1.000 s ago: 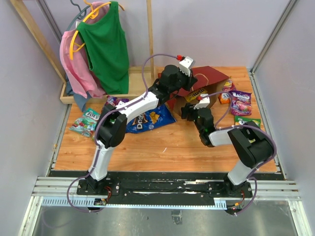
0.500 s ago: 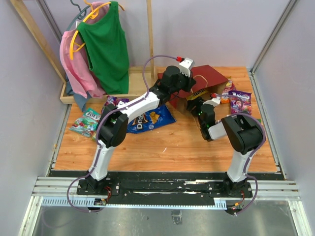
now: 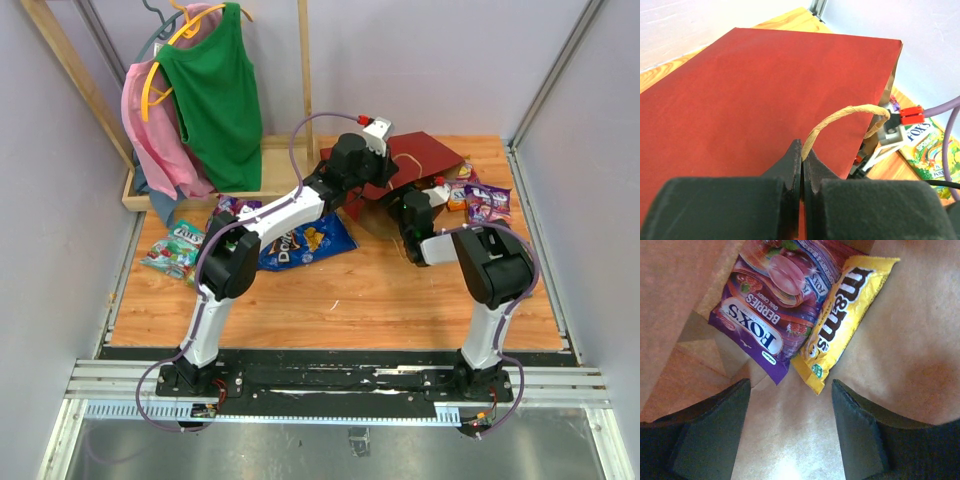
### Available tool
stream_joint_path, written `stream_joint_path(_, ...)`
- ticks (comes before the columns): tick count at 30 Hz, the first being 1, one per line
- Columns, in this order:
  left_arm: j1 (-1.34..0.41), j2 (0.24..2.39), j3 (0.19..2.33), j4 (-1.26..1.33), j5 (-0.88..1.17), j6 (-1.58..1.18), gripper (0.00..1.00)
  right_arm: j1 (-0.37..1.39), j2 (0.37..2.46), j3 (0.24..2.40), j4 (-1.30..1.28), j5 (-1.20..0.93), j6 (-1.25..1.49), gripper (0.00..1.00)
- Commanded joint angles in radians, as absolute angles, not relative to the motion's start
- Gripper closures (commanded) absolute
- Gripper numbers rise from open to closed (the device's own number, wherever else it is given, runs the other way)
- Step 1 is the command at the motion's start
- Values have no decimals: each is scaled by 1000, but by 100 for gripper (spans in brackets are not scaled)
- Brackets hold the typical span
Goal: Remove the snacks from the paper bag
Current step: Pick up the snack from the paper bag.
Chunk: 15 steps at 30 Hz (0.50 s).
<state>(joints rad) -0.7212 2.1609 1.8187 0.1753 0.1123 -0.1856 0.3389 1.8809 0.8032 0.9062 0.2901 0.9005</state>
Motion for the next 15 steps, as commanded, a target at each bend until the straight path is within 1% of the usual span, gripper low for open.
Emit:
stream_joint_path(1,-715,2124,1874,156,117,-207,100,329,1942,850,835,316,1016,33)
stream_joint_path(6,-715,2124,1898,119,102,-213,100,328,1976,907,761,321,1050,42)
stream_joint_path(11,-713,2126,1915,95,92,-217,99,328,1976,950,636,346,1066,46)
stream_joint_path(15,-715,2128,1921,87,96,-224,100,325,2010,1030,474,370,1082,48)
